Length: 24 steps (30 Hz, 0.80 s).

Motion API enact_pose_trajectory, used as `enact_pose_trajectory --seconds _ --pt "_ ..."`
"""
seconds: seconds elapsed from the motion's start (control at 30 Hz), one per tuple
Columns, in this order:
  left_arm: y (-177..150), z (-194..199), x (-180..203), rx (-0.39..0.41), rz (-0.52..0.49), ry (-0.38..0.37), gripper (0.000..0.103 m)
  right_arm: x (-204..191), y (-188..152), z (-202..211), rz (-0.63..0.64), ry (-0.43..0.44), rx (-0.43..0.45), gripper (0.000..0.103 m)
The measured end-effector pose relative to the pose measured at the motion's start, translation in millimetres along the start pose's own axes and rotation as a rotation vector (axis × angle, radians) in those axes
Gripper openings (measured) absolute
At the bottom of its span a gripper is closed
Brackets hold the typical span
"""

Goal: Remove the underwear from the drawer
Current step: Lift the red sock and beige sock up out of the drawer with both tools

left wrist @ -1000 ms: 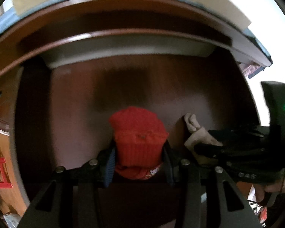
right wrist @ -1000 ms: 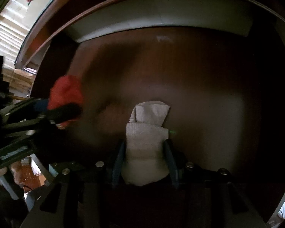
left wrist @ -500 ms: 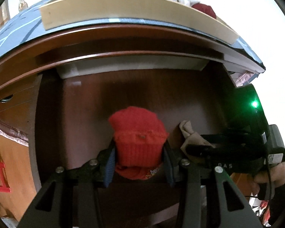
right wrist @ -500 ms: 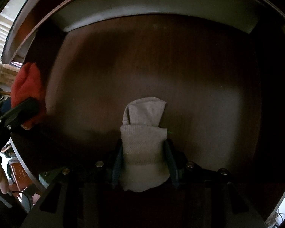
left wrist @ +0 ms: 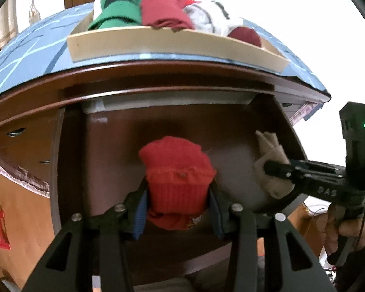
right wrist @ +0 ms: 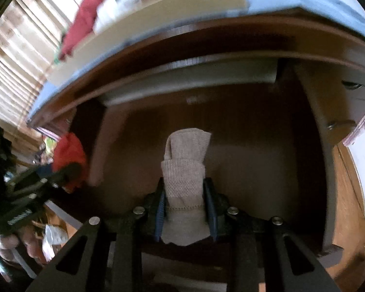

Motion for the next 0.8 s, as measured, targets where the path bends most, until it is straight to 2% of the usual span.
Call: enact_pose_trajectory --seconds 0.37,0.53,0.8 --pt "8.8 25.9 18.5 0.058 -0.044 0.008 0.043 4.1 6.6 66.0 -0.007 -0.007 0.157 0.032" --pt "15.0 33.4 21.9 0.078 -0.053 0.023 0.043 -0.8 17.5 78.0 0.0 -0.012 0.22 0.032" --pt "41.0 56.0 39.5 0.161 -0.109 0.047 0.043 -18.4 33.0 102.6 0.018 0.005 0.307 0.032"
Point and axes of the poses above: each gripper's, at about its wrist camera, not at the fingertips, and z roughly against the way its jaws point, x to its right, y to its top, the point moved 7 cm from there along -z, roughly the way its jaws point, and after that the axes turned 5 degrees about -x, right-handed, at the moved point
